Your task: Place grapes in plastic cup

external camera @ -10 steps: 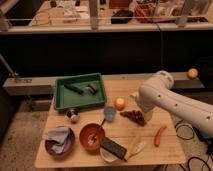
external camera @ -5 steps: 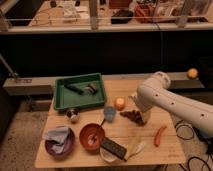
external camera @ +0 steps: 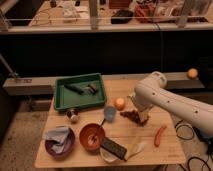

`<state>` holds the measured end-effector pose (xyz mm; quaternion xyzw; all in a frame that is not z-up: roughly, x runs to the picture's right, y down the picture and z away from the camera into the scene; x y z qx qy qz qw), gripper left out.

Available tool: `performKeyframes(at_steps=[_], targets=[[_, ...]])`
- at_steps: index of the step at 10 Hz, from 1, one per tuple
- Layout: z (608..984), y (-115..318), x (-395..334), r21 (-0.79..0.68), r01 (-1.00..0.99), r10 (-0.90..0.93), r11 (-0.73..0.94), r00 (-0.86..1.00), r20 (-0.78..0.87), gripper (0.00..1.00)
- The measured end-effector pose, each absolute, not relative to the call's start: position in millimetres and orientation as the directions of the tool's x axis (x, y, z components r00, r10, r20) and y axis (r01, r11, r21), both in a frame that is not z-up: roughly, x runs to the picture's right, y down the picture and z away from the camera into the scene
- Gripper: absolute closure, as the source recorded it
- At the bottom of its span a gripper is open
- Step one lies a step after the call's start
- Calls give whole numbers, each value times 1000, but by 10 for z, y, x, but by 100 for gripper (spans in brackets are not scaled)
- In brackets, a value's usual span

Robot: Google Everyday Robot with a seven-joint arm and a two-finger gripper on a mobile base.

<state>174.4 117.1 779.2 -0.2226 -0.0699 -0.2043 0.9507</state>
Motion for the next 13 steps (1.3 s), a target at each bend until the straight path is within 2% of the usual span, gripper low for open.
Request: performKeyframes(at_steps=[13], targets=[[8213, 1270, 1634, -436, 423, -344, 794, 905, 251, 20]])
